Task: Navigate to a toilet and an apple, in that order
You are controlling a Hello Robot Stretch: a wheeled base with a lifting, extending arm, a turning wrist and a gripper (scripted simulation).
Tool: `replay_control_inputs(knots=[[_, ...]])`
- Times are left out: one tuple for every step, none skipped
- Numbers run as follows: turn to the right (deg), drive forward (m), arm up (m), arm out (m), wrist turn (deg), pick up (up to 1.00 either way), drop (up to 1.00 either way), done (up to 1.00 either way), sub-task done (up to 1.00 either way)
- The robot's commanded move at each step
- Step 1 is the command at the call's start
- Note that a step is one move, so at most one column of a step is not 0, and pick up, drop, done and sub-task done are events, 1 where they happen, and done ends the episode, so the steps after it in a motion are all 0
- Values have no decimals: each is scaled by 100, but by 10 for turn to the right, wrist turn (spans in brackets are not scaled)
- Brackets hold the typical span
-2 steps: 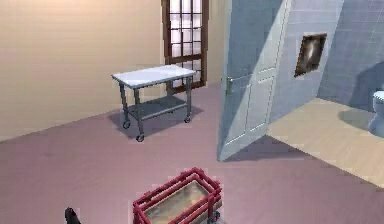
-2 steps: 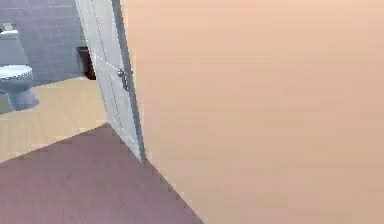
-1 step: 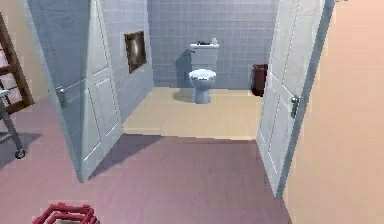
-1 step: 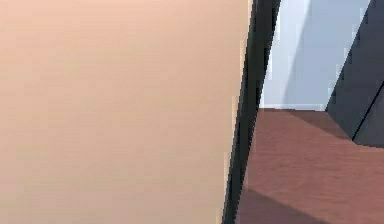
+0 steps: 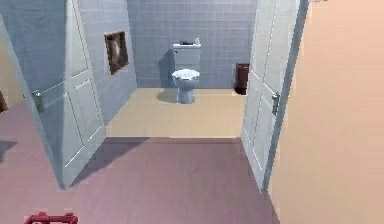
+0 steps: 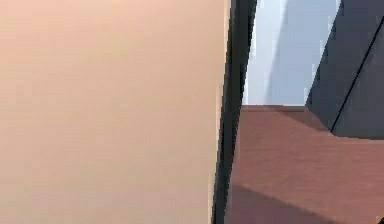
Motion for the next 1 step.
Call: replay_control_inputs(knots=[[0,100,0,0,0,0,0,0,0]])
